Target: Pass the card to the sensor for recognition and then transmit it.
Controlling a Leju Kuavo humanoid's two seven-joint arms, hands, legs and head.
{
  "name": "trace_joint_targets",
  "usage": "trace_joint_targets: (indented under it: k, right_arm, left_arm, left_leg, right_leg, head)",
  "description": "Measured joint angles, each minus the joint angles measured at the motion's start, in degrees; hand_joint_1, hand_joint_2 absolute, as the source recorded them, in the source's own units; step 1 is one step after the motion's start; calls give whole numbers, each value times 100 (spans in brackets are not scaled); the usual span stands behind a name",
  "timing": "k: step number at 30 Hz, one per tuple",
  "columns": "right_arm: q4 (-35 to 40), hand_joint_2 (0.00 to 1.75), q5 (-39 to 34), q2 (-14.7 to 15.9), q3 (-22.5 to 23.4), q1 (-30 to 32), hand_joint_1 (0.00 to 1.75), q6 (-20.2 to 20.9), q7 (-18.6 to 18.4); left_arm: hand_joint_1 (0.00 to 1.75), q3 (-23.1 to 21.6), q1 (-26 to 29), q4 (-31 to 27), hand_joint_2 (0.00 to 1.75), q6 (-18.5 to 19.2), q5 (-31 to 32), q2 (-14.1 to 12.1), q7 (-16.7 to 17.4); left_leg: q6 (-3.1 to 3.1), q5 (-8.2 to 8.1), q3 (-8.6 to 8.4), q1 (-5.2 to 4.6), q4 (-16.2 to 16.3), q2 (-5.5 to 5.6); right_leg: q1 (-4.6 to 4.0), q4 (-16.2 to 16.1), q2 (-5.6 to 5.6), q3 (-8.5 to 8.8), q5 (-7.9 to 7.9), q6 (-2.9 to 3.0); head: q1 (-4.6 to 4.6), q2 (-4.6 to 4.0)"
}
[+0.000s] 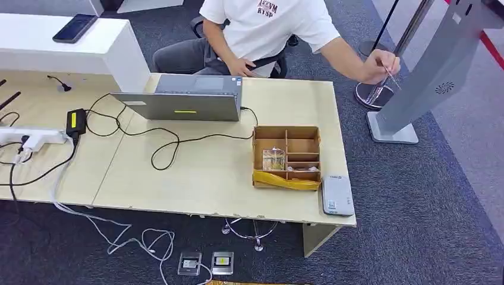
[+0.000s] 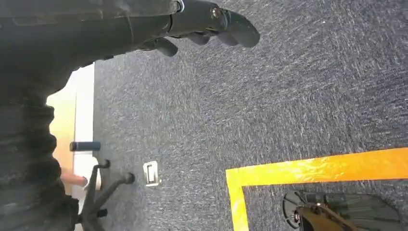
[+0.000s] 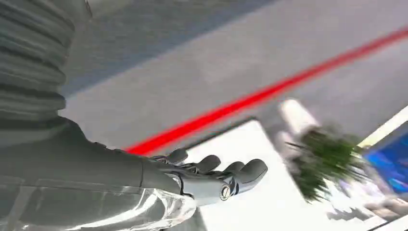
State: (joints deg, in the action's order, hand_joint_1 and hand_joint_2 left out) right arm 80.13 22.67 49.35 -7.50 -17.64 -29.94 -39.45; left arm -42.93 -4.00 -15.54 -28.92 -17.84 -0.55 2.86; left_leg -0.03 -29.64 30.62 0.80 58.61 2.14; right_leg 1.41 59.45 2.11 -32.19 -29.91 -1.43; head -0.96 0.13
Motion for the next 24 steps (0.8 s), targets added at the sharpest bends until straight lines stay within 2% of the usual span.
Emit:
trace_joint_targets:
  k: [5,12,18,24]
  right_arm:
    - [588,175,441,107,-107,-789,0,376,-7]
    - [1075,175,677,109,-433,-1411,0,702,4]
    - [1215,175,904,-59,-1297,-2083,0,1115,77]
    - [1282,175,830,-466,-2361,-2438,0,1593,289]
  left_arm:
    - [0,-148,-8,0,175,-20,-20,-15,-42]
    - [0,-343,-28,0,175,-20,-20,-26,-55]
    - [0,-536,-80,0,175,-48,-105,-22,-103]
    - [0,-699,-106,0,175,-55,-203,-26,-105]
  left_leg:
    - [2,2,4,-1,0,8]
    - [2,2,25,0,0,5]
    - [-2,9,37,3,-1,18]
    - [-7,13,47,7,0,30]
  right_leg:
    - [0,0,-3,-5,0,0]
    - [1,1,-4,-18,0,0]
    - [-2,2,-11,-27,0,0]
    - [-6,6,-16,-37,2,2]
  head:
    - [0,-2]
    - [4,-2]
    - [4,0]
    - [0,0]
